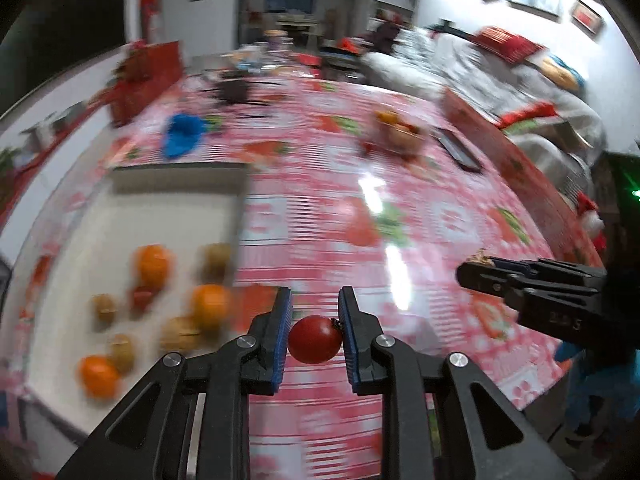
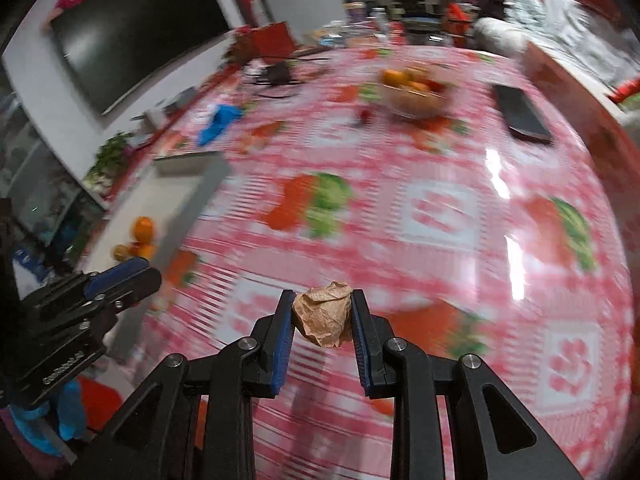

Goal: Organize fruits
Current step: 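Carry the tomato and the husk fruit over the white tray with both tools, then open both tools to drop the tomato and husk fruit into the tray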

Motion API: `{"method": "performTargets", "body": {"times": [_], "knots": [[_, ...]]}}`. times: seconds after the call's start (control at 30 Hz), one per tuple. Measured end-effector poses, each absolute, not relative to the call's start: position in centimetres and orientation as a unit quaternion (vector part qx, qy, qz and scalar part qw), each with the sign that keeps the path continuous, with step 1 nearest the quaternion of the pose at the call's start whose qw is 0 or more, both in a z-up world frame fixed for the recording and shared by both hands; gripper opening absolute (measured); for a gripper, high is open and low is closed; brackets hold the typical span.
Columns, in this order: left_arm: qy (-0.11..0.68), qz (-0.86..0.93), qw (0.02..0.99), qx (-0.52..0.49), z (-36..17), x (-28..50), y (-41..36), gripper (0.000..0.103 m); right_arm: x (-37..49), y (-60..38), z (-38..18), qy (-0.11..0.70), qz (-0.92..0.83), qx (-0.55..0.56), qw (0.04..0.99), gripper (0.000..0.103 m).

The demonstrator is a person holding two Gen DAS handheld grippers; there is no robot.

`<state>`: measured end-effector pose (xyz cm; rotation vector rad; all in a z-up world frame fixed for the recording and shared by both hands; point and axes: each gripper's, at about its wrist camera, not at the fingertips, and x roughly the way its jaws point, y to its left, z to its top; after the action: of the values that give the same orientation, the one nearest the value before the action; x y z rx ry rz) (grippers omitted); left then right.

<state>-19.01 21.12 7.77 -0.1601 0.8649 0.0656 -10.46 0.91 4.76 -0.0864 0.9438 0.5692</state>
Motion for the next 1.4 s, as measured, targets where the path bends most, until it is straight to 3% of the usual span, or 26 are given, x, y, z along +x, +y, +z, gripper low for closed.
{"method": "performTargets", "body": {"times": [0.33,0.37,0.43,0.5,0.57,0.67,0.7,0.73,0.77,0.8,0.93,1.0,1.4], "knots": [[0.435,0.154,0.883,-0.088,6.5,-20.7,30.4,0.027,-10.6,16.3,5.3,0.469,0.385,-0.076,0.791,0.029],[0.437,0.161,0.88,-0.089,6.2,-20.7,30.8,0.03,-10.6,17.2,5.1,0.472,0.389,-0.078,0.787,0.029],[0.443,0.169,0.875,-0.095,5.6,-21.1,31.7,0.046,-10.5,19.4,4.5,0.48,0.397,-0.087,0.778,0.029],[0.444,0.176,0.873,-0.103,5.2,-21.3,32.3,0.071,-10.4,21.2,3.7,0.489,0.402,-0.1,0.767,0.029],[0.44,0.18,0.873,-0.111,5.2,-21.9,32.8,0.081,-10.4,22.5,3.1,0.496,0.401,-0.115,0.761,0.029],[0.435,0.178,0.875,-0.118,5.2,-22.2,33.2,0.084,-10.6,23.2,2.7,0.501,0.396,-0.131,0.759,0.029],[0.432,0.179,0.876,-0.118,5.3,-22.4,33.3,0.088,-10.6,23.3,2.7,0.501,0.395,-0.134,0.758,0.033],[0.432,0.182,0.876,-0.116,5.4,-22.5,33.3,0.09,-10.6,23.2,2.9,0.5,0.393,-0.138,0.759,0.043],[0.433,0.186,0.875,-0.114,5.4,-22.5,33.3,0.096,-10.7,23.3,3.1,0.497,0.39,-0.14,0.762,0.08],[0.435,0.187,0.873,-0.114,5.4,-22.5,33.3,0.103,-10.9,23.0,3.6,0.487,0.387,-0.143,0.77,0.097],[0.446,0.182,0.869,-0.116,5.3,-22.5,32.9,0.103,-11.6,22.6,5.3,0.465,0.378,-0.162,0.784,0.097],[0.446,0.184,0.869,-0.114,5.4,-22.6,32.7,0.103,-11.7,22.1,5.9,0.465,0.368,-0.169,0.787,0.103],[0.487,0.183,0.85,-0.087,5.2,-23.0,30.5,0.103,-12.8,20.7,5.5,0.483,0.335,-0.205,0.782,0.102]]}}
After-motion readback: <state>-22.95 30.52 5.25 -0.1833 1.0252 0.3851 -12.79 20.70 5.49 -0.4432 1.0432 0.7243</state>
